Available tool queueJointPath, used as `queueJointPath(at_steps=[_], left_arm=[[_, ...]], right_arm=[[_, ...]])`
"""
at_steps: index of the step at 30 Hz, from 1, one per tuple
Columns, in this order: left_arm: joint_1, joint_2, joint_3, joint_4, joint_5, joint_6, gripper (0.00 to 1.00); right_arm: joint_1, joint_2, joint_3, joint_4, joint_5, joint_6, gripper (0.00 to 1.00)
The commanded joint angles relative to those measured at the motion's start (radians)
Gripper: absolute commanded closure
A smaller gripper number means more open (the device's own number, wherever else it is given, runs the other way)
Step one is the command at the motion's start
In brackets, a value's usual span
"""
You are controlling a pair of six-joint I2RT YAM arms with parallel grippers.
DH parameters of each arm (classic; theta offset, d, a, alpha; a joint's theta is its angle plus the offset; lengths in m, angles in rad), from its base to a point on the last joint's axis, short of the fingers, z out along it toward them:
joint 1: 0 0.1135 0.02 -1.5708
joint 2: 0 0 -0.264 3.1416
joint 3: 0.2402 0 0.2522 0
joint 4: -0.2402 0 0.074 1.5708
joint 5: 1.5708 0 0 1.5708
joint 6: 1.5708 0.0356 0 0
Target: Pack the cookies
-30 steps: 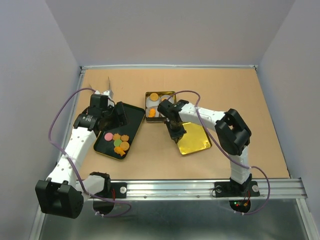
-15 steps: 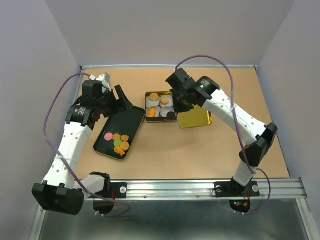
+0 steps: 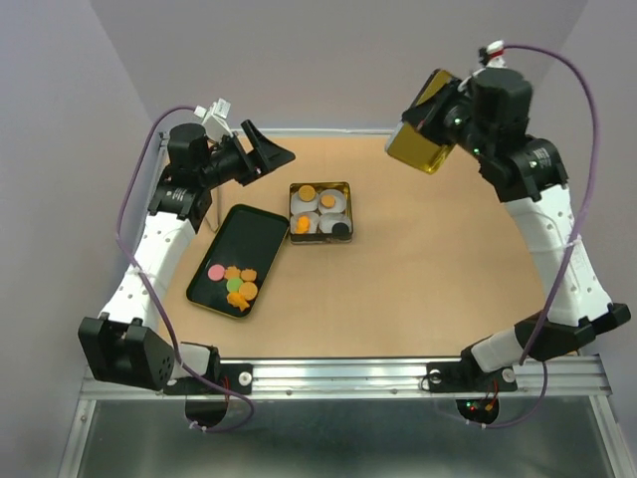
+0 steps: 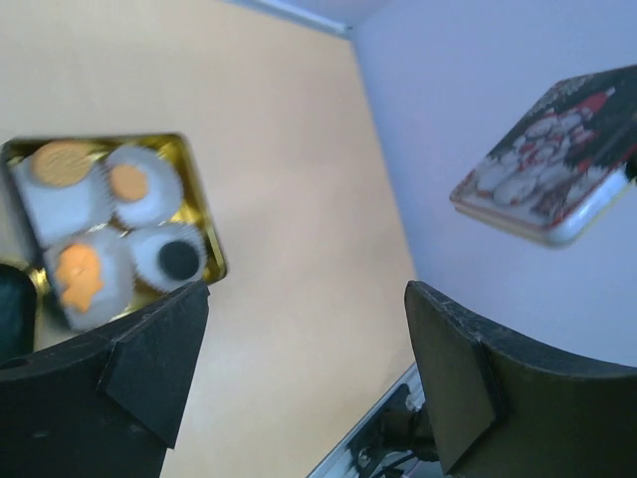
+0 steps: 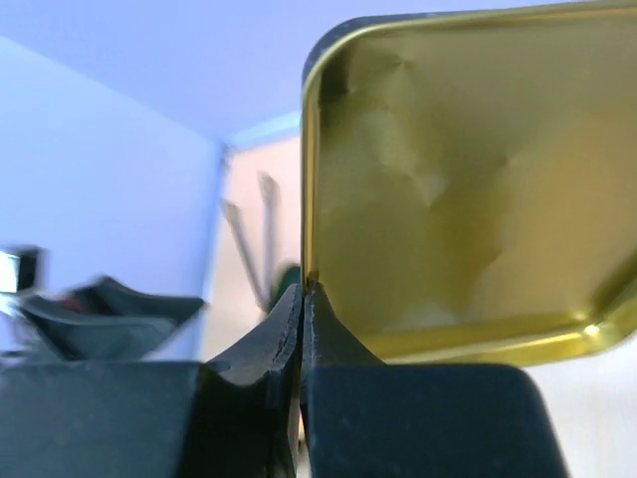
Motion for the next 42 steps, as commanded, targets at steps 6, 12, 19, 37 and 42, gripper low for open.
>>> queueJointPath(at_steps=[6, 12, 19, 37, 42], left_arm=[[-0.003, 0.122, -0.102, 0.751, 0.286, -0.311, 0.08], [-0.003, 0.196, -0.159, 1.100, 0.341, -0.531, 0.07], [-0.014, 0.360, -0.259, 1.810, 0.303, -1.018, 0.05], [-0.025, 0.468, -0.174, 2.103, 0.139, -1.273, 0.05], [-0.017, 0.489, -0.121, 2.120, 0.107, -1.316, 0.05]], right_arm=[[-0.138, -0.107, -0.076, 0.513, -0.467, 0.268, 0.99], [-0.169, -0.154, -0.412, 1.125, -0.650, 0.685, 0.99], [-0.171, -0.082, -0.543, 1.667, -0.710, 1.063, 1.00], [-0.171, 0.075, -0.525, 2.099, -0.653, 1.370, 1.00], [-0.171, 0.124, -0.498, 2.145, -0.662, 1.409, 1.00]])
